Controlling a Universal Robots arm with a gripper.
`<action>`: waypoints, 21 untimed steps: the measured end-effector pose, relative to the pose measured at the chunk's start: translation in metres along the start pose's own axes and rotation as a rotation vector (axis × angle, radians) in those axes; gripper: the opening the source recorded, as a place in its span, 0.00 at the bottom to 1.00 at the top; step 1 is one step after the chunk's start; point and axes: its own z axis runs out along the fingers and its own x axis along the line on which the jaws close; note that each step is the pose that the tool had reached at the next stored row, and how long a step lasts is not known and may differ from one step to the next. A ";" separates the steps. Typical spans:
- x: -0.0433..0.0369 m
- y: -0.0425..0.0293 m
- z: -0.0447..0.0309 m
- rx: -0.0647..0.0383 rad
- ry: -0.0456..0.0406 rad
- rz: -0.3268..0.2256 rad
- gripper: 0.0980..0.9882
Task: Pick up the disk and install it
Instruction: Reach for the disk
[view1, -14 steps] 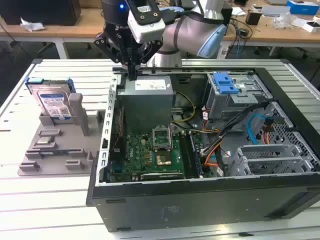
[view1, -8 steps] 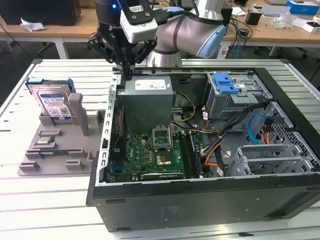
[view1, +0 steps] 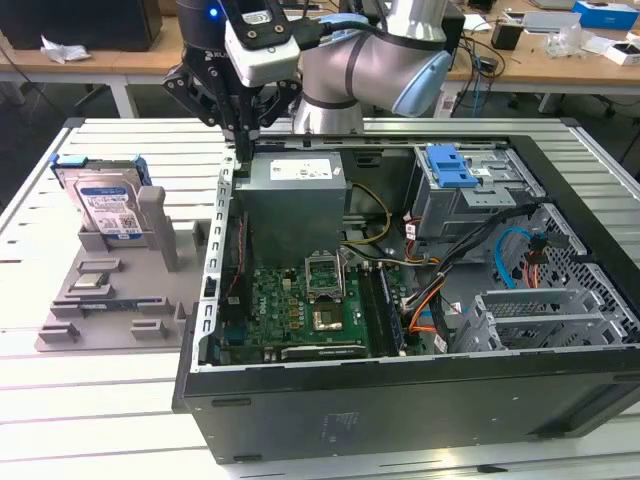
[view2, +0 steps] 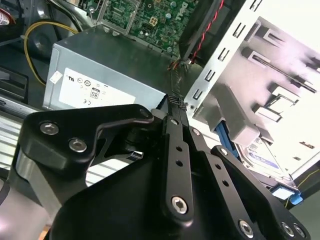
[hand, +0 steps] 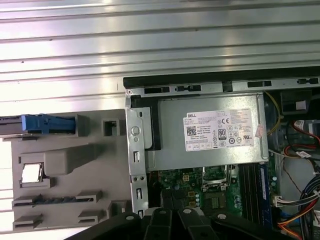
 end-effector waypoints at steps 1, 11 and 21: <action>0.0010 -0.0001 0.0000 0.000 0.0000 0.000 0.01; 0.0184 -0.0014 -0.0001 0.000 0.0000 0.000 0.01; 0.0399 -0.0030 -0.0003 0.000 0.0001 0.000 0.01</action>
